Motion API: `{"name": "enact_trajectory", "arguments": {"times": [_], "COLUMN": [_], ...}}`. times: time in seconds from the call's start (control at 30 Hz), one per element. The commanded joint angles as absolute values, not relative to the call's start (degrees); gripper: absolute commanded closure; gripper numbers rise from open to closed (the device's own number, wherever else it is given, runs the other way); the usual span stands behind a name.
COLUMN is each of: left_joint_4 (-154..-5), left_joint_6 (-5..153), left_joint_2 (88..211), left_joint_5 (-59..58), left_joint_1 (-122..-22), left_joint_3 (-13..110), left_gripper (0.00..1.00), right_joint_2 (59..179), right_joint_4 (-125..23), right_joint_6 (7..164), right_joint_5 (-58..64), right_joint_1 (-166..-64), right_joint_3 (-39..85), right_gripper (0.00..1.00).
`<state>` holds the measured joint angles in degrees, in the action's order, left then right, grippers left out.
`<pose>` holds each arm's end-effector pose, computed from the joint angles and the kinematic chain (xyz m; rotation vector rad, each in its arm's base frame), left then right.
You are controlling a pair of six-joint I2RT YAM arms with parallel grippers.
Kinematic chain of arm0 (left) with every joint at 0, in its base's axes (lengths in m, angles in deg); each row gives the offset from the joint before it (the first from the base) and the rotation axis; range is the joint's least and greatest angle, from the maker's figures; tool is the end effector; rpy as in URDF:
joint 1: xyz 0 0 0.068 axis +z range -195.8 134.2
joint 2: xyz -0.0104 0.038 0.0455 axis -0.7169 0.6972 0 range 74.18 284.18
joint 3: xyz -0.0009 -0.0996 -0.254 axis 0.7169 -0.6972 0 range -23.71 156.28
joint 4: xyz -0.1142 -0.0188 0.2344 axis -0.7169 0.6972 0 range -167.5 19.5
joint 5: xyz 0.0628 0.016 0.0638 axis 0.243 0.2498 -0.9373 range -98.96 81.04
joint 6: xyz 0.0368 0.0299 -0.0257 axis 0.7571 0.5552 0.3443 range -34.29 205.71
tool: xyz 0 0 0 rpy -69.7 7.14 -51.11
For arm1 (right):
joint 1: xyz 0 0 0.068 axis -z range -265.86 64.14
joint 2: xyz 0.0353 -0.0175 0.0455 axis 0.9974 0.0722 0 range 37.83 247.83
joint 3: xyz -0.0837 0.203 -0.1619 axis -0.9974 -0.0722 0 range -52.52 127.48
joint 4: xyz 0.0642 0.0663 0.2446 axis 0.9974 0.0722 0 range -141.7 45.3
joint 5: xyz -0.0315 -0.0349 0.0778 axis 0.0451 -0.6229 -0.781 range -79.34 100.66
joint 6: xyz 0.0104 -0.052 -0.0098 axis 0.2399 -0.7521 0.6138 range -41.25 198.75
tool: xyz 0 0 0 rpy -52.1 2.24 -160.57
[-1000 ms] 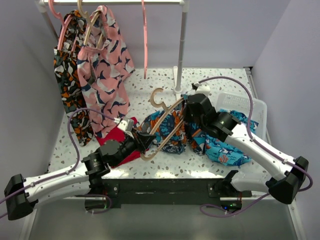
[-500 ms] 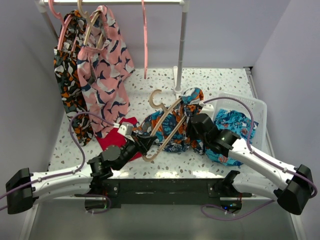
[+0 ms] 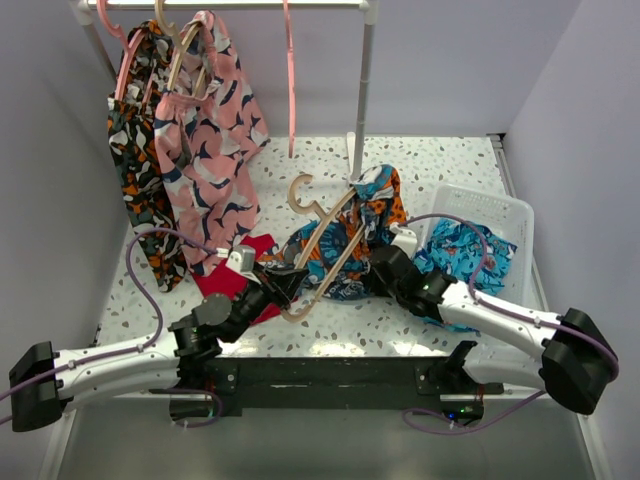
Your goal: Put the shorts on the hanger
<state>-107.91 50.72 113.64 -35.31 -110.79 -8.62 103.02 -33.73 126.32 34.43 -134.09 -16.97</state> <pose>0.0860 -0.1468 0.2461 0.0114 1.5714 -1.0657 0.1596 0.1573 0.2054 0.1767 2.3312 0.3417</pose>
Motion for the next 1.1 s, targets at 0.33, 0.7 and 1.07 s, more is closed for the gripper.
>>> {"name": "enact_trajectory", "arguments": {"times": [0.33,0.7,1.07], "left_joint_4": [-132.58,-141.56,-134.91], "left_joint_6": [46.95,51.34,61.62], "left_joint_2": [118.21,127.35,128.23], "left_joint_5": [-42.88,-55.88,-53.44], "left_joint_1": [-112.15,-117.78,-118.92], "left_joint_3": [-10.62,-7.37,-1.05], "left_gripper": [1.0,1.0,1.0], "right_joint_2": [100.41,119.21,113.95], "right_joint_4": [-29.3,-12.19,-20.05], "right_joint_6": [145.01,157.47,142.14], "right_joint_5": [60.02,69.54,60.59], "right_joint_1": [-159.82,-179.54,-179.81], "right_joint_3": [-14.83,3.89,2.32], "right_gripper": [1.0,1.0,1.0]}}
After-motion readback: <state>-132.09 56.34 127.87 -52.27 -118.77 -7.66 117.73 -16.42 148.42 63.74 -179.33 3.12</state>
